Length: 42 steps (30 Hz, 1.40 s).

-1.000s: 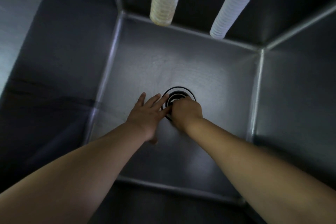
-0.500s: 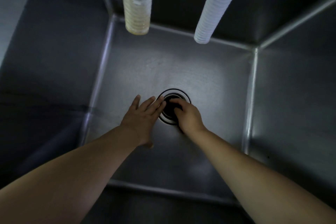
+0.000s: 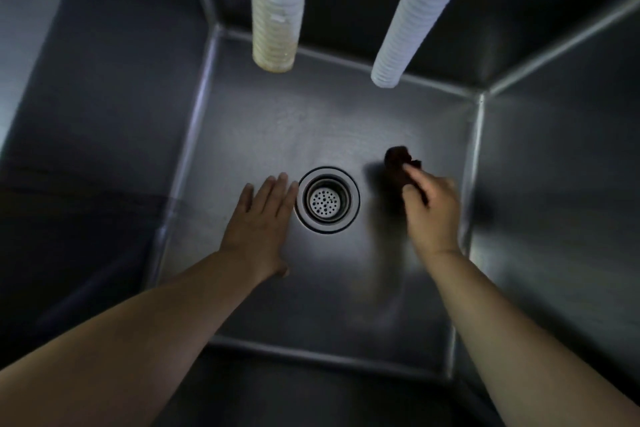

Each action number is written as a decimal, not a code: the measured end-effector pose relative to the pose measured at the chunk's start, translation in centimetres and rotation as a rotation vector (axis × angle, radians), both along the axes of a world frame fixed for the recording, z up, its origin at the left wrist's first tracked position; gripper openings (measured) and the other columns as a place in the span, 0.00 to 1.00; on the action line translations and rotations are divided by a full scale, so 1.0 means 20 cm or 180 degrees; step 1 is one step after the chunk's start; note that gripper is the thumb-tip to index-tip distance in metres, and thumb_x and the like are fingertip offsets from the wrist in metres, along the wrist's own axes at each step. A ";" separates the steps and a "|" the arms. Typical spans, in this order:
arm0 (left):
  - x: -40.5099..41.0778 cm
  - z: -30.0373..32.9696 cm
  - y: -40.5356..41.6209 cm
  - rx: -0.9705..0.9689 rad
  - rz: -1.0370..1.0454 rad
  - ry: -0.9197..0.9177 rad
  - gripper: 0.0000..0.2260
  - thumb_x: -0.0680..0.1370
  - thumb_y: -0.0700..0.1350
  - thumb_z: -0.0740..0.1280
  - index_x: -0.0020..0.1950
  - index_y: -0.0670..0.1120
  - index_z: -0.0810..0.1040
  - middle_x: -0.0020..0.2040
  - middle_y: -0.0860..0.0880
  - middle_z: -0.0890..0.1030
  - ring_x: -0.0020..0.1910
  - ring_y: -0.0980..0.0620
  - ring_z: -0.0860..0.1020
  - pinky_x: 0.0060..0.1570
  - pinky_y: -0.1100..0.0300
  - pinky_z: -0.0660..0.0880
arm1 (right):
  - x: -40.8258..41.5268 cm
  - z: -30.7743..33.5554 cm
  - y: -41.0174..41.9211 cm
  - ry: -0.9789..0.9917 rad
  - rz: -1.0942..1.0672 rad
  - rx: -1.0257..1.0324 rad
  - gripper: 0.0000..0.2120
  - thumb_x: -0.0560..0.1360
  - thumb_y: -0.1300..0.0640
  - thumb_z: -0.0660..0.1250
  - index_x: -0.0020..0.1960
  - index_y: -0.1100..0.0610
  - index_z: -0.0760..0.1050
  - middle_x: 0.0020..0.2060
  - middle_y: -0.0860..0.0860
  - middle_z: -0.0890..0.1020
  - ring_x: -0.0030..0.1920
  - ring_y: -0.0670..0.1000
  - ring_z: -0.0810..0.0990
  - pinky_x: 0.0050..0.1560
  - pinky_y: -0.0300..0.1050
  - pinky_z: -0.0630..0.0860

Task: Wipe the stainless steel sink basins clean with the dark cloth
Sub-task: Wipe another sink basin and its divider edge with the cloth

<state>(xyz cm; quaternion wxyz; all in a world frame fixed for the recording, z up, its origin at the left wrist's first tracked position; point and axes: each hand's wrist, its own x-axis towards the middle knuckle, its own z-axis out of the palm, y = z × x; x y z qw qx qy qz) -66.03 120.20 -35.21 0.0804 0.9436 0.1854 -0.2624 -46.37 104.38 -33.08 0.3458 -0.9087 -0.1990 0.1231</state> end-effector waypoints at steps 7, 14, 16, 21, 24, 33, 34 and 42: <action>-0.16 0.08 0.08 0.0101 0.0442 -0.0459 0.53 0.66 0.65 0.69 0.76 0.39 0.44 0.77 0.41 0.51 0.76 0.43 0.51 0.73 0.46 0.45 | 0.06 -0.23 0.12 -0.0844 0.1407 -0.2001 0.27 0.80 0.49 0.51 0.77 0.53 0.50 0.77 0.57 0.49 0.76 0.58 0.42 0.74 0.54 0.43; -0.24 0.13 0.20 0.0243 0.1074 -0.0424 0.46 0.69 0.55 0.72 0.76 0.37 0.51 0.75 0.39 0.58 0.73 0.41 0.58 0.71 0.45 0.56 | -0.10 -0.26 0.58 -0.1030 0.2297 -0.1944 0.29 0.80 0.46 0.51 0.77 0.50 0.47 0.77 0.59 0.45 0.75 0.63 0.40 0.73 0.59 0.43; -0.25 0.13 0.22 0.0232 0.1190 -0.0283 0.47 0.70 0.55 0.71 0.76 0.38 0.47 0.76 0.40 0.54 0.74 0.41 0.54 0.72 0.46 0.54 | -0.26 -0.26 0.60 -0.1098 0.2762 -0.1805 0.30 0.79 0.47 0.53 0.77 0.50 0.47 0.76 0.59 0.46 0.75 0.63 0.40 0.73 0.59 0.42; -0.22 0.17 0.26 0.0118 0.1850 -0.0567 0.39 0.73 0.43 0.67 0.77 0.39 0.48 0.77 0.40 0.53 0.75 0.42 0.53 0.73 0.47 0.54 | -0.63 -0.27 0.59 -0.1240 0.3347 -0.1867 0.31 0.77 0.52 0.54 0.76 0.63 0.50 0.75 0.64 0.50 0.75 0.64 0.43 0.72 0.58 0.32; -0.21 0.14 0.28 0.0241 0.1903 -0.0925 0.38 0.71 0.40 0.70 0.75 0.37 0.54 0.73 0.36 0.61 0.72 0.38 0.60 0.69 0.44 0.59 | -0.53 -0.28 0.66 -0.1579 0.3435 -0.1944 0.34 0.76 0.46 0.56 0.75 0.64 0.54 0.74 0.66 0.52 0.75 0.63 0.44 0.71 0.60 0.31; -0.20 0.06 0.31 0.0413 0.1235 -0.0450 0.44 0.70 0.51 0.71 0.76 0.37 0.50 0.76 0.39 0.56 0.75 0.42 0.55 0.73 0.50 0.54 | 0.22 -0.31 0.69 -0.1341 0.2037 -0.1898 0.35 0.76 0.38 0.49 0.77 0.57 0.49 0.76 0.60 0.50 0.76 0.61 0.44 0.73 0.57 0.42; -0.20 0.06 0.31 0.0426 0.1224 -0.0443 0.44 0.70 0.52 0.71 0.76 0.38 0.50 0.76 0.40 0.56 0.74 0.42 0.55 0.73 0.51 0.54 | 0.27 -0.32 0.63 -0.1293 0.1856 -0.1974 0.35 0.76 0.38 0.49 0.77 0.56 0.48 0.76 0.60 0.50 0.76 0.60 0.44 0.73 0.58 0.43; -0.18 0.10 0.30 0.0251 0.1267 -0.0536 0.42 0.70 0.50 0.72 0.75 0.36 0.54 0.75 0.37 0.58 0.73 0.39 0.58 0.70 0.45 0.59 | 0.30 -0.28 0.16 -0.0747 0.0244 -0.2416 0.34 0.78 0.41 0.52 0.77 0.57 0.48 0.76 0.59 0.48 0.76 0.59 0.43 0.72 0.61 0.42</action>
